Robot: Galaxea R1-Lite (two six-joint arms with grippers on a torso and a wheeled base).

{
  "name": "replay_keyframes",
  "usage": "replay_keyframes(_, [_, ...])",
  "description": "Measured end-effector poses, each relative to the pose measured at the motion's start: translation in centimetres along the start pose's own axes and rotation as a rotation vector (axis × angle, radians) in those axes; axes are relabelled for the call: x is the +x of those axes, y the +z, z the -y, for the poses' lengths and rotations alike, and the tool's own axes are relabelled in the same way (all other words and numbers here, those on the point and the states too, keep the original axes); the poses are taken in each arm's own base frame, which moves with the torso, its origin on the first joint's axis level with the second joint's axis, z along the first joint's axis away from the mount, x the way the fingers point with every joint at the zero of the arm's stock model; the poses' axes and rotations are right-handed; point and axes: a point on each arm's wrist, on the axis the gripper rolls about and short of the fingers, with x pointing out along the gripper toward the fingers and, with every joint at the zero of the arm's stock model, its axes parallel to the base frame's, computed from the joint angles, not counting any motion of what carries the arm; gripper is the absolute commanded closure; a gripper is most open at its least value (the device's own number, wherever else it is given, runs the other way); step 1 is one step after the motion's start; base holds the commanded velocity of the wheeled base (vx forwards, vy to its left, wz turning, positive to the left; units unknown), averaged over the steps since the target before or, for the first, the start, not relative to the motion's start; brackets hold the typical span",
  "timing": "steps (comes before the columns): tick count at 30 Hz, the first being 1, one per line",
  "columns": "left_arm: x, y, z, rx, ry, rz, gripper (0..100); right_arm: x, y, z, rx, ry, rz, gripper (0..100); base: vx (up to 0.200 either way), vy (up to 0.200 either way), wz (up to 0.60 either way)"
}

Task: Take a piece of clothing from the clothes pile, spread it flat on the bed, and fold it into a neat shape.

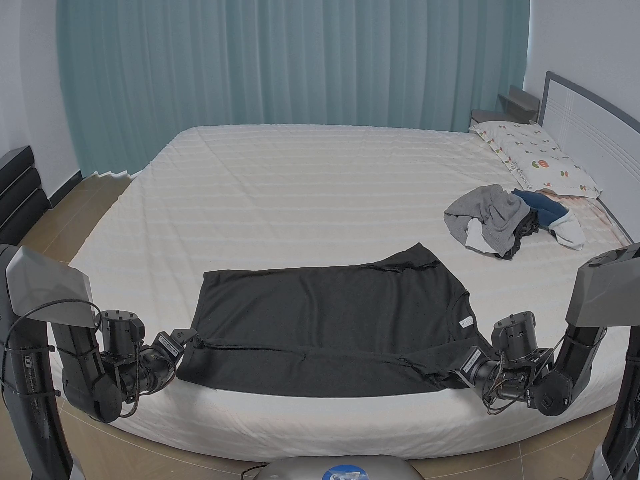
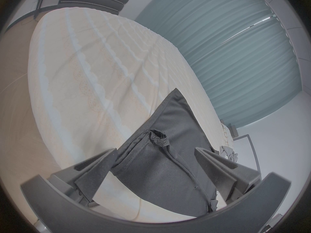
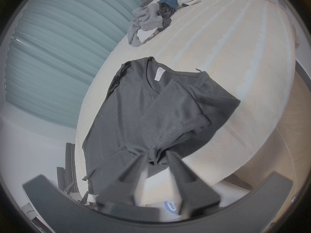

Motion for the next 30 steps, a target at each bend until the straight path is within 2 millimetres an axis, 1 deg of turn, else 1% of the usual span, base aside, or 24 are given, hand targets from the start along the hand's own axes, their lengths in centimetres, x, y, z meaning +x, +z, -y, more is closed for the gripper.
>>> replay_keyframes(7, [0.2, -0.4, -0.2, 0.045, 0.022, 0.006, 0, -0.6, 0.1, 0.1, -0.027, 0.004, 0.005, 0, 0.0, 0.0, 0.0])
replay_keyframes(10, [0.3, -0.5, -0.1, 0.051, 0.028, 0.012, 0, -1.7, 0.6, -0.5, -0.027, 0.037, 0.027, 0, 0.0, 0.0, 0.0])
replay_keyframes(16, [0.3, -0.6, -0.1, 0.055, 0.033, 0.017, 0, -4.5, 1.8, -2.0, -0.051, 0.132, 0.086, 0, 0.0, 0.0, 0.0])
replay_keyframes(18, [0.4, -0.6, -0.1, 0.055, 0.034, 0.017, 0, -5.2, 2.1, -2.3, -0.055, 0.156, 0.104, 0, 0.0, 0.0, 0.0])
replay_keyframes(20, [0.4, -0.6, -0.2, 0.056, 0.035, 0.017, 0, -5.4, 2.4, -2.4, -0.055, 0.165, 0.116, 0, 0.0, 0.0, 0.0])
replay_keyframes(22, [0.4, -0.7, -0.2, 0.055, 0.036, 0.017, 0, -5.2, 2.7, -2.3, -0.054, 0.161, 0.122, 0, 0.0, 0.0, 0.0])
replay_keyframes(25, [0.4, -0.7, -0.2, 0.055, 0.038, 0.016, 0, -4.2, 3.1, -1.8, -0.053, 0.136, 0.116, 0, 0.0, 0.0, 0.0])
replay_keyframes(30, [0.5, -0.7, -0.3, 0.056, 0.041, 0.014, 0, -1.4, 3.7, -0.7, -0.043, 0.111, 0.083, 0, 0.0, 0.0, 0.0])
